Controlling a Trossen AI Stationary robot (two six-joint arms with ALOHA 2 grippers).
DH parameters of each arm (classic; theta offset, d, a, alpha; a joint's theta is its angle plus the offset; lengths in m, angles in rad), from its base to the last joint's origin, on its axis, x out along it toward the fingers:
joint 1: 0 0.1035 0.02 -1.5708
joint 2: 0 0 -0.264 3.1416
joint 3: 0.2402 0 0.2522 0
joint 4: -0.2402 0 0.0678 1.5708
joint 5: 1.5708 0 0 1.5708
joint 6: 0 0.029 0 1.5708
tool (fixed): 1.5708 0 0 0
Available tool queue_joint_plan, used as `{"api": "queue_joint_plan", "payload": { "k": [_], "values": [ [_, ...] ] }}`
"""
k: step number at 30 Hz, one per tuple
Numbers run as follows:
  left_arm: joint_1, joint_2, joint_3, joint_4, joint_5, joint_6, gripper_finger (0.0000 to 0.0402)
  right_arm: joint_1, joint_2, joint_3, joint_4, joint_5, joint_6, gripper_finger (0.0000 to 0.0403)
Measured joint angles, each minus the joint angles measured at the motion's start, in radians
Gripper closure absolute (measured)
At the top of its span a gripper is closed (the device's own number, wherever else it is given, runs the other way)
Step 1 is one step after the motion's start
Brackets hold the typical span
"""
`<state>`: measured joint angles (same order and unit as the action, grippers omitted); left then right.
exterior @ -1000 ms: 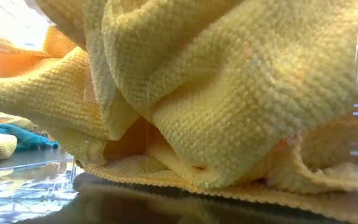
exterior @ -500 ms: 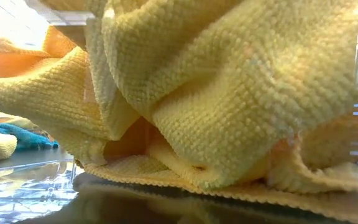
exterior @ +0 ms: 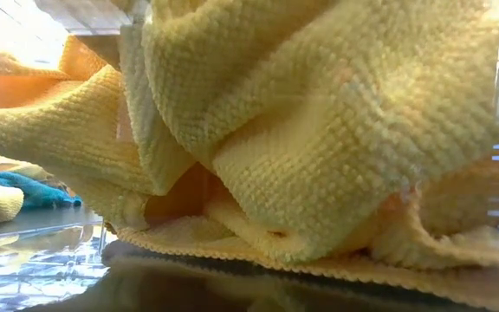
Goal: Sort microfiber towel by color & place in baskets
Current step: Put the yellow towel into the bottom transparent bin
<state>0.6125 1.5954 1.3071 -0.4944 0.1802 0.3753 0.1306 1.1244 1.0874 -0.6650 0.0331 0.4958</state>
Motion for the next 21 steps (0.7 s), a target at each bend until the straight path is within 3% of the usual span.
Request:
{"api": "queue_joint_plan", "payload": {
  "k": [11, 17, 21],
  "values": [
    [-0.013, 0.167, 0.000, -0.035, 0.128, -0.002, 0.0125, 0.040, 0.000, 0.000, 0.002, 0.049, 0.033, 0.0188],
    [-0.054, 0.246, 0.000, -0.023, 0.126, -0.002, 0.0125, 0.051, 0.000, 0.000, 0.002, 0.053, 0.044, 0.0188],
    [-0.076, 0.291, 0.000, -0.008, 0.039, -0.002, 0.0127, 0.055, 0.000, 0.000, 0.002, 0.054, 0.052, 0.0188]
  ]
}}
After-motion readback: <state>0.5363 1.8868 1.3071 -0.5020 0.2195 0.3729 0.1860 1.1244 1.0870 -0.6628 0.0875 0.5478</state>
